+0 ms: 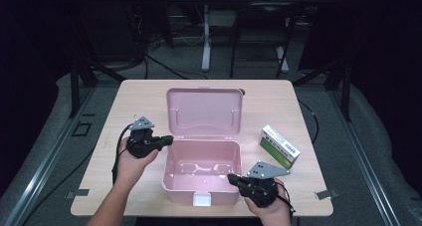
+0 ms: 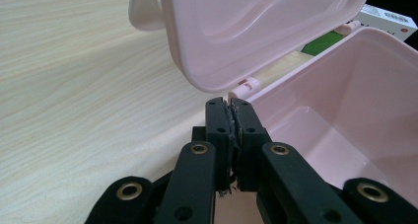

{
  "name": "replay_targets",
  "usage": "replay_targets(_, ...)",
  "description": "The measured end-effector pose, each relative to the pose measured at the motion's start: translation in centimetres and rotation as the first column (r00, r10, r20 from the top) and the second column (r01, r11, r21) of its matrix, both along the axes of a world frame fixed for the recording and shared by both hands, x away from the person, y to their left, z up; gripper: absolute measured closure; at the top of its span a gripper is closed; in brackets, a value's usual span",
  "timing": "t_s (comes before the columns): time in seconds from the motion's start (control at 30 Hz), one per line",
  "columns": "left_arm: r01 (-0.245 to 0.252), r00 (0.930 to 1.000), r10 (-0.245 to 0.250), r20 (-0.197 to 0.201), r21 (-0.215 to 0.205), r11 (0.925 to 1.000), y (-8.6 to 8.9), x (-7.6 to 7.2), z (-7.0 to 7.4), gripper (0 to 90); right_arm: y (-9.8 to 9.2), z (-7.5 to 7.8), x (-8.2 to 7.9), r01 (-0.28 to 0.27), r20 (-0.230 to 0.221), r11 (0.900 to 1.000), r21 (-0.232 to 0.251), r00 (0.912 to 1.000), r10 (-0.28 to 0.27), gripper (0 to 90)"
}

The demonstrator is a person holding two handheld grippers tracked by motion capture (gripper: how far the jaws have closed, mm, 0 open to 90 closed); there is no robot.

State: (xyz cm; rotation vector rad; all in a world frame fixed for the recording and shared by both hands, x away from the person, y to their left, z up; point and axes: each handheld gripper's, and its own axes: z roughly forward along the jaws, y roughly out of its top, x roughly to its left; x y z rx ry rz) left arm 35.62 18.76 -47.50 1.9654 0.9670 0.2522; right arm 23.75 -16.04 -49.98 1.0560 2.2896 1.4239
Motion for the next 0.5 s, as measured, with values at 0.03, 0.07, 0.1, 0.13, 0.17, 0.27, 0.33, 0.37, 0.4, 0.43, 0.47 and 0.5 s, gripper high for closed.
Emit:
replay_targets(0.03, -0.002, 1.0, 0.002, -0.001, -0.001, 1.0, -0.02, -0.03, 0.0, 87.7, -0.01, 0.0, 0.0, 0.0, 0.0, 1.0, 0.0, 1.0, 0.0, 90.0)
replay_targets(0.07, -0.004, 1.0, 0.004, 0.0, -0.002, 1.0, -0.03, -0.05, -0.02, 87.8, 0.0, 0.0, -0.01, 0.0, 0.0, 1.0, 0.0, 1.0, 0.0, 90.0)
replay_targets(0.1, -0.002, 1.0, 0.002, -0.001, 0.0, 1.0, -0.01, -0.07, 0.0, 87.8, 0.0, 0.0, -0.02, -0.001, 0.001, 1.0, -0.002, 1.0, 0.001, 90.0)
replay_targets(0.13, -0.001, 1.0, 0.001, 0.001, 0.002, 1.0, 0.0, -0.08, -0.01, 87.8, 0.0, 0.0, -0.02, -0.001, 0.001, 1.0, -0.002, 1.0, 0.001, 90.0)
replay_targets(0.17, -0.001, 1.0, 0.001, 0.001, 0.002, 1.0, 0.0, -0.08, -0.02, 87.9, -0.02, -0.01, -0.01, -0.003, 0.001, 1.0, -0.002, 1.0, 0.003, 90.0)
replay_targets(0.27, -0.001, 1.0, 0.001, 0.002, 0.0, 1.0, 0.01, -0.04, -0.04, 87.9, -0.01, 0.0, -0.01, -0.002, 0.001, 1.0, -0.003, 1.0, 0.002, 90.0)
replay_targets(0.33, -0.001, 1.0, 0.001, 0.0, 0.003, 1.0, 0.0, -0.05, -0.02, 87.9, -0.01, -0.01, -0.02, -0.001, 0.004, 1.0, -0.005, 1.0, 0.001, 90.0)
replay_targets(0.37, 0.0, 1.0, 0.0, -0.002, 0.004, 1.0, 0.02, -0.07, 0.0, 87.9, -0.04, -0.01, -0.01, 0.0, 0.004, 1.0, -0.004, 1.0, 0.0, 90.0)
replay_targets(0.4, -0.001, 1.0, 0.001, -0.003, 0.002, 1.0, 0.02, -0.11, 0.0, 87.9, -0.06, -0.01, 0.0, -0.004, 0.0, 1.0, 0.0, 1.0, 0.004, 90.0)
replay_targets(0.43, 0.0, 1.0, 0.0, -0.002, 0.005, 1.0, 0.03, -0.12, 0.01, 87.9, -0.04, -0.02, 0.0, -0.005, 0.002, 1.0, 0.0, 1.0, 0.005, 90.0)
replay_targets(0.47, -0.001, 1.0, 0.001, -0.002, 0.004, 1.0, 0.03, -0.14, 0.0, 87.9, -0.03, -0.01, -0.03, -0.003, 0.005, 1.0, -0.006, 1.0, 0.003, 90.0)
replay_targets(0.5, -0.002, 1.0, 0.002, 0.0, 0.004, 1.0, 0.03, -0.14, -0.01, 87.9, -0.04, -0.01, -0.01, -0.004, 0.004, 1.0, -0.004, 1.0, 0.004, 90.0)
